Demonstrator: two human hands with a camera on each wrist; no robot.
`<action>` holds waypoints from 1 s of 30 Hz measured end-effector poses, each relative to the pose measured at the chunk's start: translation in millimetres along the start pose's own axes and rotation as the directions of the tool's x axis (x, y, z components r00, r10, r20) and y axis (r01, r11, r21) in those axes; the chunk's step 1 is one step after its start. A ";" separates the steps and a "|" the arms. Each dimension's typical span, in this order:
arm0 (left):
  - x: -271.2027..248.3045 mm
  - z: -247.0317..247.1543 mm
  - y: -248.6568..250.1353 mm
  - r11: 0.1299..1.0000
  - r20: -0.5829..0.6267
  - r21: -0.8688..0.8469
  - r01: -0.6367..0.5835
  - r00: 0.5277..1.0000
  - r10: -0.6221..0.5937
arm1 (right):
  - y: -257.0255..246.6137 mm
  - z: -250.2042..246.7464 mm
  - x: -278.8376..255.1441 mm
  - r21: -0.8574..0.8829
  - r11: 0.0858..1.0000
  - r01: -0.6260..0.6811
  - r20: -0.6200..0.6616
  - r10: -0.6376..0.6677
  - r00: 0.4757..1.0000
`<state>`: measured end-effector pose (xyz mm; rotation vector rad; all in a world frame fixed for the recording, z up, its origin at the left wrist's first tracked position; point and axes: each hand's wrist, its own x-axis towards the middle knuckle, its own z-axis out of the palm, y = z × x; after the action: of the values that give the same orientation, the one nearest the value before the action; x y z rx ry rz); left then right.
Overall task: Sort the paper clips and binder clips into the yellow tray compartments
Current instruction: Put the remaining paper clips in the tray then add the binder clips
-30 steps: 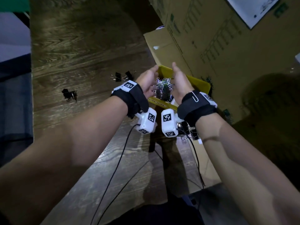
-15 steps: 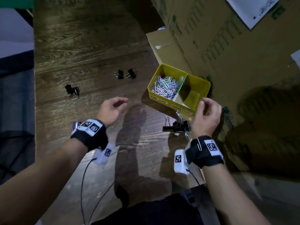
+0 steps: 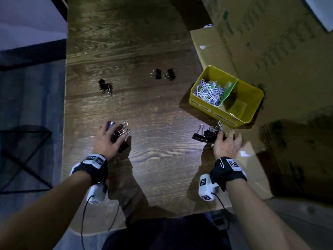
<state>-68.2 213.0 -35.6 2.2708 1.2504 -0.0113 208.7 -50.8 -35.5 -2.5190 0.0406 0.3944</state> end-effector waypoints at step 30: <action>182.6 -54.4 5.5 0.993 -0.102 -0.121 -0.001 0.995 -0.011 | -249.6 110.3 45.0 -0.109 0.842 0.528 0.379 -0.456 0.805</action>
<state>26.7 378.3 -34.0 2.1881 1.2730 0.1766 250.6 220.1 1.1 -2.4972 -0.8243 0.6302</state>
